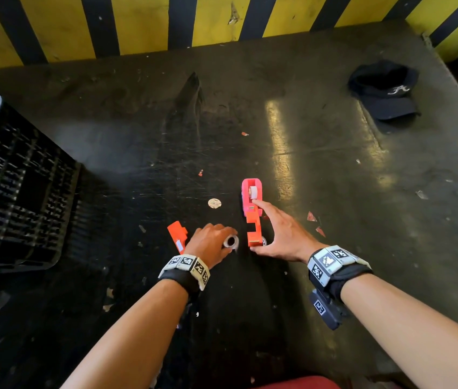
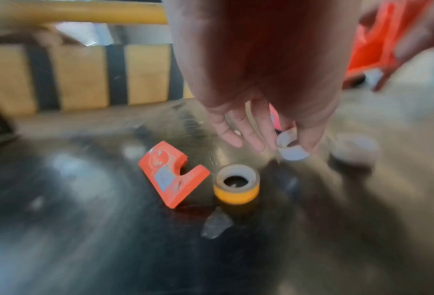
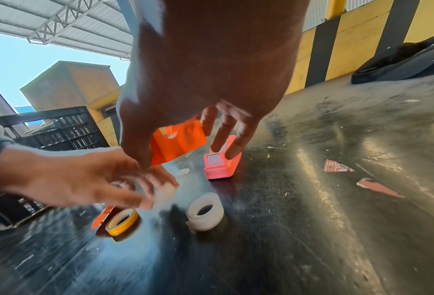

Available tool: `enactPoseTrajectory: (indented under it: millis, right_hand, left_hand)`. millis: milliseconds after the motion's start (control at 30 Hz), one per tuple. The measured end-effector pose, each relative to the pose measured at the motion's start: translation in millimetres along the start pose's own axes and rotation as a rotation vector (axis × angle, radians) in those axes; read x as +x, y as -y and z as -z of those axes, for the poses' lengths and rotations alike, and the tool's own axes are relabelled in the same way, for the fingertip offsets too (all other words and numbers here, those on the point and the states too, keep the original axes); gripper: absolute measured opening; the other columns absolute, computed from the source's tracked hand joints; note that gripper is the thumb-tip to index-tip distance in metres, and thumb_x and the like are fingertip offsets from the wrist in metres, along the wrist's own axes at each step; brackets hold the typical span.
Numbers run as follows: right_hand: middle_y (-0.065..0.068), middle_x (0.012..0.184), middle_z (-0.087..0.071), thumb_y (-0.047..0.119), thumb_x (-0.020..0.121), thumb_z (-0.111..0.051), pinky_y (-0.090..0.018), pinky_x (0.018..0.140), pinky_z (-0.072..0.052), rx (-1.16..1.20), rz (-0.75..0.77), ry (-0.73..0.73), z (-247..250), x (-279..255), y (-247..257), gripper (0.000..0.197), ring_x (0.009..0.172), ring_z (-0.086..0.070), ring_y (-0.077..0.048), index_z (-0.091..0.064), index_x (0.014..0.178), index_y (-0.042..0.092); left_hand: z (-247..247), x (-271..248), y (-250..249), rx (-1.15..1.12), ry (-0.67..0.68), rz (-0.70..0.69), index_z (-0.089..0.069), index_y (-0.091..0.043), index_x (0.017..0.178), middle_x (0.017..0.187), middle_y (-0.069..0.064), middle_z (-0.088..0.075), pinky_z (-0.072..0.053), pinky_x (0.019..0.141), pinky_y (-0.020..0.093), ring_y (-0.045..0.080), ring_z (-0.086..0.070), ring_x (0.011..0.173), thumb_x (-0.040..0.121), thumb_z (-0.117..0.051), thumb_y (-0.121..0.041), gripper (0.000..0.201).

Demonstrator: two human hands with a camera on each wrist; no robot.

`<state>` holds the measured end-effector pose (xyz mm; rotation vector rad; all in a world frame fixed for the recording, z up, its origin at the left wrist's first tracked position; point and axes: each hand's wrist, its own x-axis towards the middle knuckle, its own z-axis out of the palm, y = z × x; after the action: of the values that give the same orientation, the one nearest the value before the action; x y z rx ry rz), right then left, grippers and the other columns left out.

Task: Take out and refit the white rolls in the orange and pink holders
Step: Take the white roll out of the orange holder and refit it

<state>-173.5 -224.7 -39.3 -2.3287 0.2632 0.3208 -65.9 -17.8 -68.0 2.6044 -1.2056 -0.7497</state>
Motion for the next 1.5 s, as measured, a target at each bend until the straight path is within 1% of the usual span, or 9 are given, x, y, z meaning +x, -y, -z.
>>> enactPoseTrajectory:
  millis: [167,400,533,733,866,1033,1166,1266,1499]
  right_hand:
    - [-0.001,0.167,-0.033,0.038,0.075,-0.09,-0.04,0.118,-0.034,0.05,0.014,-0.02,8,1,4,0.114,0.151,-0.036,-0.022,-0.019,0.163,0.028]
    - [-0.004,0.163,-0.04,0.038,0.071,-0.092,-0.039,0.115,-0.038,0.103,0.075,-0.047,4,8,25,0.114,0.145,-0.045,-0.023,-0.024,0.163,0.031]
    - [-0.002,0.163,-0.04,0.041,0.071,-0.093,-0.032,0.111,-0.035,0.098,0.088,-0.067,5,7,30,0.114,0.142,-0.047,-0.021,-0.026,0.162,0.029]
    - [-0.001,0.162,-0.041,0.044,0.07,-0.093,-0.036,0.113,-0.038,0.074,0.133,-0.036,6,3,36,0.113,0.141,-0.048,-0.02,-0.028,0.162,0.029]
    - [0.002,0.15,-0.052,0.044,0.068,-0.094,-0.037,0.103,-0.049,0.111,0.126,-0.041,4,0,39,0.108,0.116,-0.063,-0.014,-0.03,0.155,0.039]
    - [0.005,0.135,-0.058,0.045,0.066,-0.093,-0.044,0.1,-0.052,0.096,0.102,-0.053,4,2,35,0.092,0.113,-0.059,-0.016,-0.04,0.141,0.041]
    - [0.005,0.135,-0.058,0.044,0.067,-0.092,-0.042,0.098,-0.053,0.093,0.082,-0.057,5,6,31,0.089,0.111,-0.062,-0.016,-0.04,0.139,0.04]
    - [0.005,0.135,-0.057,0.043,0.068,-0.093,-0.04,0.095,-0.052,0.08,0.077,-0.047,2,7,29,0.09,0.108,-0.063,-0.015,-0.039,0.14,0.04]
    - [0.006,0.135,-0.056,0.042,0.068,-0.092,-0.037,0.093,-0.05,0.083,0.06,-0.034,-2,8,30,0.09,0.108,-0.062,-0.014,-0.039,0.141,0.041]
  left_hand:
    - [37,-5,3,-0.609,-0.195,0.093,-0.06,-0.028,0.134,0.124,-0.006,-0.072,-0.059,0.097,0.033,0.005,-0.071,0.106,0.091,-0.076,-0.026,0.046]
    - [66,-14,-6,-0.748,-0.203,0.062,-0.06,-0.027,0.134,0.124,-0.008,-0.073,-0.058,0.096,0.029,0.006,-0.072,0.104,0.093,-0.074,-0.025,0.043]
    - [68,-19,-5,-0.744,-0.179,0.033,-0.062,-0.027,0.134,0.123,-0.01,-0.072,-0.056,0.094,0.024,0.005,-0.072,0.107,0.094,-0.072,-0.026,0.041]
    - [68,-23,-12,-0.746,-0.15,0.021,-0.062,-0.028,0.135,0.124,-0.01,-0.073,-0.055,0.099,0.026,0.001,-0.069,0.111,0.095,-0.07,-0.033,0.041]
    - [69,-23,-13,-0.736,-0.121,0.07,-0.048,-0.033,0.143,0.13,-0.001,-0.072,-0.056,0.101,0.035,0.011,-0.069,0.116,0.092,-0.072,-0.039,0.057]
    - [67,-23,17,-0.652,-0.195,0.222,-0.053,-0.026,0.137,0.12,-0.003,-0.073,-0.057,0.092,0.03,0.013,-0.071,0.108,0.092,-0.072,-0.04,0.051]
    - [43,-30,61,-0.157,0.016,0.411,-0.035,-0.025,0.153,0.15,0.007,-0.048,-0.047,0.11,0.049,0.03,-0.053,0.134,0.078,-0.083,-0.042,0.09]
    - [23,-39,76,-0.019,0.116,0.451,-0.018,-0.025,0.161,0.165,0.006,-0.027,-0.042,0.112,0.058,0.037,-0.04,0.144,0.071,-0.087,-0.046,0.116]
    - [13,-41,74,-0.122,-0.034,0.472,-0.02,-0.02,0.161,0.162,0.008,-0.037,-0.043,0.113,0.056,0.036,-0.044,0.142,0.078,-0.079,-0.054,0.107]
